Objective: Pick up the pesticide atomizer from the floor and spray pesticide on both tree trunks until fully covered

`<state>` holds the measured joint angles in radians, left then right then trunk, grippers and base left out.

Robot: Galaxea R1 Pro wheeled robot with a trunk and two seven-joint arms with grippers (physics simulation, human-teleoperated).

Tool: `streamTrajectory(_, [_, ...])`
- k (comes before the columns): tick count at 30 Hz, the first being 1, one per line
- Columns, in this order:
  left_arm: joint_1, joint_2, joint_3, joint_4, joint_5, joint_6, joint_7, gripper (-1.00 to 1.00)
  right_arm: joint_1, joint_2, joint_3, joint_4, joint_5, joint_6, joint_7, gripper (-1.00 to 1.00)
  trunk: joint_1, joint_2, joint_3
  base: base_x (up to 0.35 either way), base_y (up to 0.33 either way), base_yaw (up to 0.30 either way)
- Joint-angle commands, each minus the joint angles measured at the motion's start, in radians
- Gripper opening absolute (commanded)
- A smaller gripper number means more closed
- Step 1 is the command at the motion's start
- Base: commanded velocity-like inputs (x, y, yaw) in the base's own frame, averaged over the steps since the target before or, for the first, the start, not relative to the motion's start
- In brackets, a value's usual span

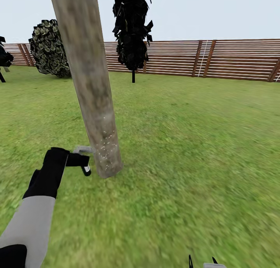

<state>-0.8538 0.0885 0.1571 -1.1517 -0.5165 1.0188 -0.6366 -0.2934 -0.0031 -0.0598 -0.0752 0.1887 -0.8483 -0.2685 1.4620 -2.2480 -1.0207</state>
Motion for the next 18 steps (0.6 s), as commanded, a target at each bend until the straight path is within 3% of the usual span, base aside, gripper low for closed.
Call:
streamTrajectory(1, [0.001,0.014,0.0,0.004,0.003,0.001,0.0,-1.0,0.0,0.0,0.0,0.0,0.0,0.0,0.0,1.0,0.0,0.0,0.0,0.0,0.0,0.0])
streamTrajectory(5, [0.009,0.03,0.001,0.015,0.002,0.001,-0.001,-1.0,0.0,0.0,0.0,0.0,0.0,0.0,0.0,1.0,0.0,0.0,0.0,0.0,0.0,0.0])
streamTrajectory(10, [0.011,0.018,-0.007,0.016,0.004,0.001,-0.001,-1.0,0.0,0.0,0.0,0.0,0.0,0.0,0.0,1.0,0.0,0.0,0.0,0.0,0.0,0.0])
streamTrajectory(14, [0.006,-0.023,-0.009,0.015,0.005,0.001,-0.001,-1.0,0.0,-0.002,0.0,0.0,0.0,0.0,0.0,1.0,0.0,0.0,0.0,0.0,0.0,0.0])
streamTrajectory(18, [0.003,-0.022,-0.006,0.016,0.004,0.001,0.0,-1.0,0.0,-0.003,0.0,0.0,0.001,0.0,-0.001,1.0,0.0,0.0,0.0,0.0,0.0,0.0])
